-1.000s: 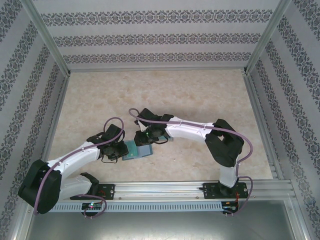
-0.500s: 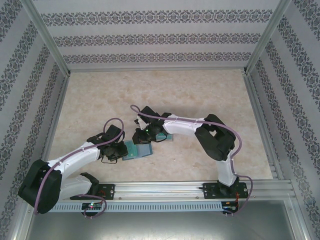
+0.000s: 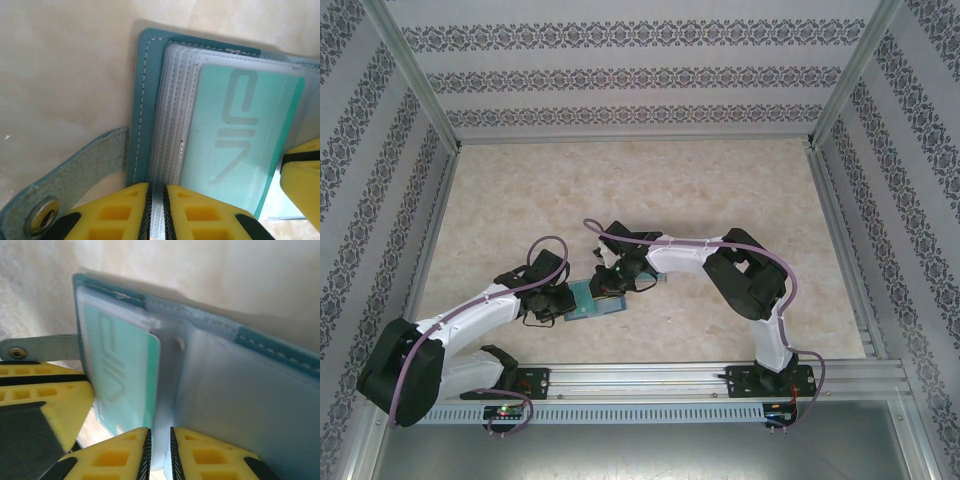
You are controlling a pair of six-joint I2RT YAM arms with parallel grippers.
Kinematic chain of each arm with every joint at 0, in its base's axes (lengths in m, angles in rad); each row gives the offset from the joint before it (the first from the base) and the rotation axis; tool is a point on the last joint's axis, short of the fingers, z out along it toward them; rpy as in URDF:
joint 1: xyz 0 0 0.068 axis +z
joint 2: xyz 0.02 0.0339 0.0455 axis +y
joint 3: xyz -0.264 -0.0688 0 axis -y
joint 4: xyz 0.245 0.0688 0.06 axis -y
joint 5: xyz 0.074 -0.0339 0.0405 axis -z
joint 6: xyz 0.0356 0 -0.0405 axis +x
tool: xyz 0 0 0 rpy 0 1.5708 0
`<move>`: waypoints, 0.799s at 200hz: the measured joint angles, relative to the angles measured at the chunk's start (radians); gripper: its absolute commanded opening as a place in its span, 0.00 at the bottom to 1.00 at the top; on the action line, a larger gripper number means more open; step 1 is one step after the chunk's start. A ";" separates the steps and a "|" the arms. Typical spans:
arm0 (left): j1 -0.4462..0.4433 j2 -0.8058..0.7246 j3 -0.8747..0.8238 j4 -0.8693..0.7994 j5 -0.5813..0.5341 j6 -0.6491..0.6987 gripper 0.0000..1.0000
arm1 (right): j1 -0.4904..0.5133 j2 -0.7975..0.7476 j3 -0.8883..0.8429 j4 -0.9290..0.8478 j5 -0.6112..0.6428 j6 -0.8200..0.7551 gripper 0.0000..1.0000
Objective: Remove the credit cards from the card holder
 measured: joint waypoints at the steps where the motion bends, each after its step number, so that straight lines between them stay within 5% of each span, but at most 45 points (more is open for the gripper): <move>1: 0.000 0.000 0.000 0.000 0.000 0.000 0.15 | 0.000 0.000 0.000 0.000 0.000 0.000 0.20; 104: 0.000 0.011 0.000 0.012 0.008 0.000 0.14 | 0.000 0.021 -0.002 0.042 -0.050 0.004 0.21; 144: 0.001 0.011 0.000 0.012 0.008 0.000 0.14 | -0.002 0.024 -0.002 0.045 -0.057 0.018 0.00; 160: 0.002 0.013 0.001 0.011 0.008 -0.001 0.08 | -0.002 0.024 -0.003 0.046 -0.058 0.023 0.00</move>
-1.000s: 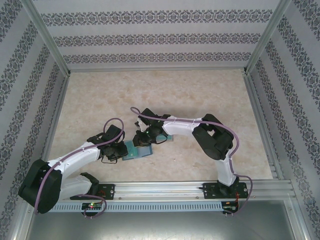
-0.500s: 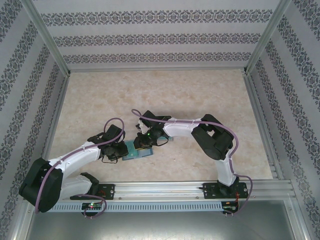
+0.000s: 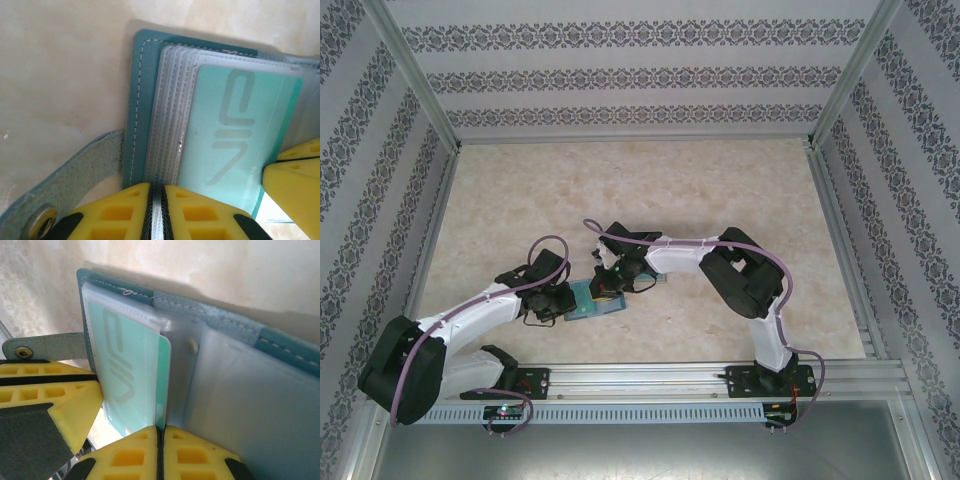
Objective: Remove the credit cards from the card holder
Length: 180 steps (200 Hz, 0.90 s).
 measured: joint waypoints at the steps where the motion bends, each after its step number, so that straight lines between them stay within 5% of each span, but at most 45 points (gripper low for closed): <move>1: 0.000 0.000 0.000 0.000 0.000 0.000 0.08 | 0.000 0.000 0.000 0.000 0.000 0.000 0.00; 69: 0.003 0.020 0.017 -0.008 -0.013 -0.006 0.01 | -0.031 -0.040 -0.058 0.031 -0.002 0.000 0.00; 180: 0.003 0.024 0.024 -0.016 -0.014 -0.006 0.05 | -0.029 -0.060 -0.073 0.025 0.003 0.000 0.00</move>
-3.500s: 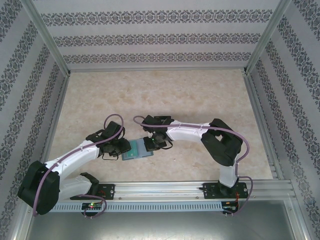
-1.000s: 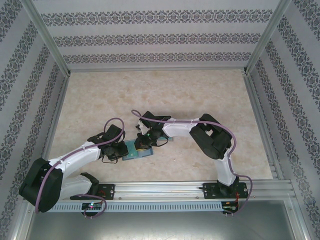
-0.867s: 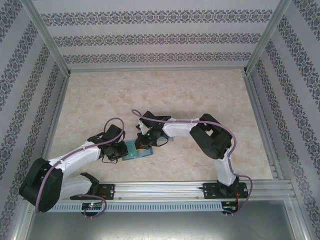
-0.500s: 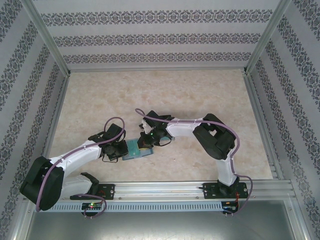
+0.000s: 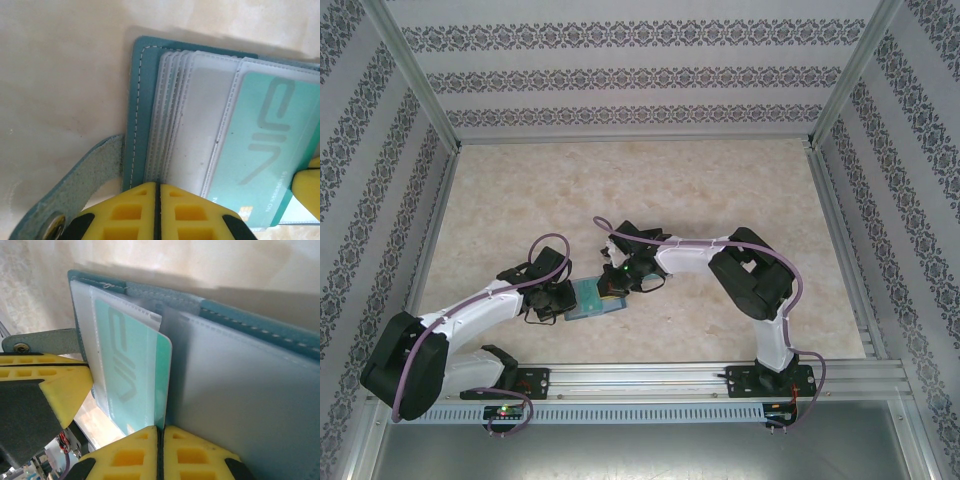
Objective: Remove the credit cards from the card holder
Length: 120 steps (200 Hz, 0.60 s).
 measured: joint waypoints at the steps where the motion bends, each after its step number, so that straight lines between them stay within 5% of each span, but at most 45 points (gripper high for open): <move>1: 0.000 0.000 0.000 0.000 0.000 0.000 0.06 | 0.000 0.000 0.001 0.000 0.000 0.000 0.00; 52: 0.000 0.000 0.029 -0.033 -0.008 0.001 0.13 | 0.013 0.006 0.035 -0.016 0.003 0.000 0.15; 91: 0.000 0.017 0.058 -0.034 -0.008 0.011 0.26 | 0.013 0.019 0.047 -0.024 0.007 -0.003 0.16; 120: 0.000 0.051 0.059 -0.034 -0.007 0.016 0.25 | 0.013 0.019 0.047 -0.031 0.007 -0.003 0.12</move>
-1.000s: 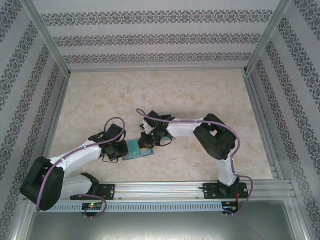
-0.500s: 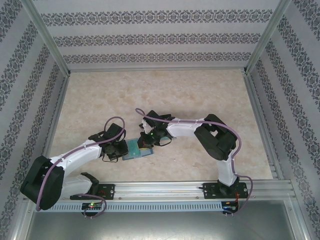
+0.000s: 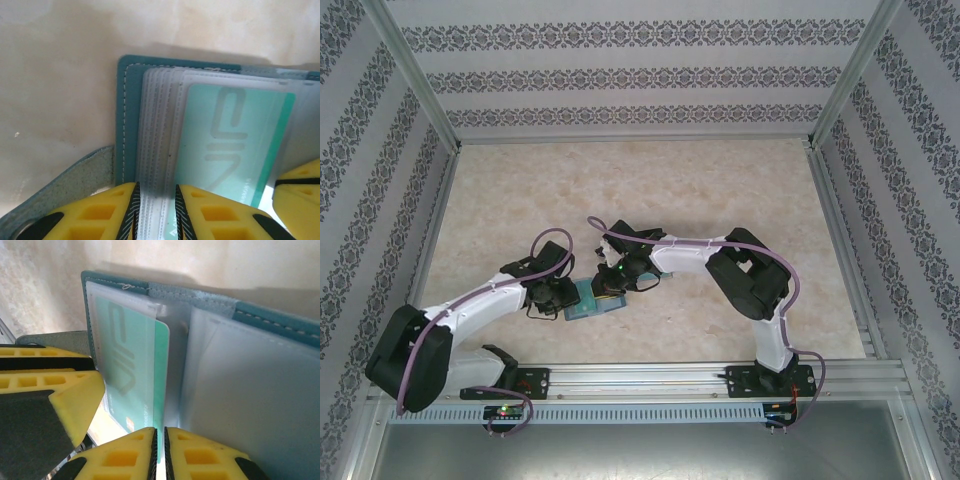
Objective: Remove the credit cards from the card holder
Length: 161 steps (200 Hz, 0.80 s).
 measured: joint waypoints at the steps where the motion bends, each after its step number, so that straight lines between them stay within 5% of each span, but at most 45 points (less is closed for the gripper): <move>1: 0.000 0.001 0.000 0.000 0.000 0.000 0.25 | 0.000 0.000 0.000 0.000 0.000 0.000 0.12; 103: 0.000 0.046 0.024 0.003 -0.002 0.016 0.09 | 0.000 0.010 0.002 -0.004 0.001 0.000 0.03; 161: 0.000 0.046 0.024 0.003 -0.002 0.016 0.09 | -0.003 0.010 0.003 -0.006 0.005 0.000 0.14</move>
